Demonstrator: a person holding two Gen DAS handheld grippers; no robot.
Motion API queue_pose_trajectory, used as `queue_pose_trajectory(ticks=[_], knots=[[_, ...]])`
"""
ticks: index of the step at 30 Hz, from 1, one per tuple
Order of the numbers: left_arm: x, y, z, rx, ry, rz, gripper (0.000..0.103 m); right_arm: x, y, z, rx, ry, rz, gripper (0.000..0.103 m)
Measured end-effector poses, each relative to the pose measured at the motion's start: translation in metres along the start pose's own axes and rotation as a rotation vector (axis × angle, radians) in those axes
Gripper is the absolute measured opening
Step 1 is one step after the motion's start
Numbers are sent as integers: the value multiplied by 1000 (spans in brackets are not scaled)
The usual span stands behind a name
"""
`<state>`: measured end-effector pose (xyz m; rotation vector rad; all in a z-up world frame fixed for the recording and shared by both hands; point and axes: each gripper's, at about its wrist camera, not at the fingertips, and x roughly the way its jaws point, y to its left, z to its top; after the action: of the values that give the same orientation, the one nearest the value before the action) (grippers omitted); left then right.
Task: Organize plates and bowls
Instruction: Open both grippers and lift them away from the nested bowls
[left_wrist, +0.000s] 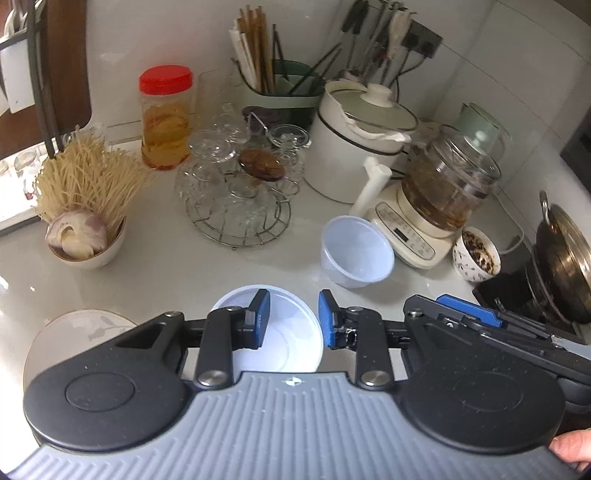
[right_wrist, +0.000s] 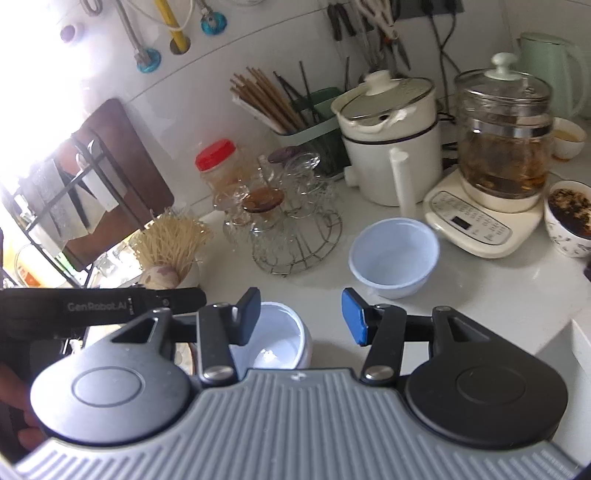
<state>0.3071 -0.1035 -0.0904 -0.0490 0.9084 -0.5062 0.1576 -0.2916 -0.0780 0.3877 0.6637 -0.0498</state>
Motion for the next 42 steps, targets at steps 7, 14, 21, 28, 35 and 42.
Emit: queue_pose_trajectory(ticks=[7,14,21,28,35,42], knots=[[-7,-9,-12,38,-3,-9,51,-20,-6,-11,24,-39,-64,52],[-10,-15,-18,66,-16,-24,61,-39,-13,-16,43,-72,-138,52],[-18,-26,-23,80,-35,-47,62,-59,-22,-27,65,-104,-193,52],[-16,-36,-31,111,-21,-63,62,-66,-32,-34,104,-104,-215,52],[-6,-46,-32,141,0,-54,64,-67,-39,-37,121,-96,-229,52],[4,-52,-27,153,8,-41,68,-63,-45,-35,129,-91,-231,52]])
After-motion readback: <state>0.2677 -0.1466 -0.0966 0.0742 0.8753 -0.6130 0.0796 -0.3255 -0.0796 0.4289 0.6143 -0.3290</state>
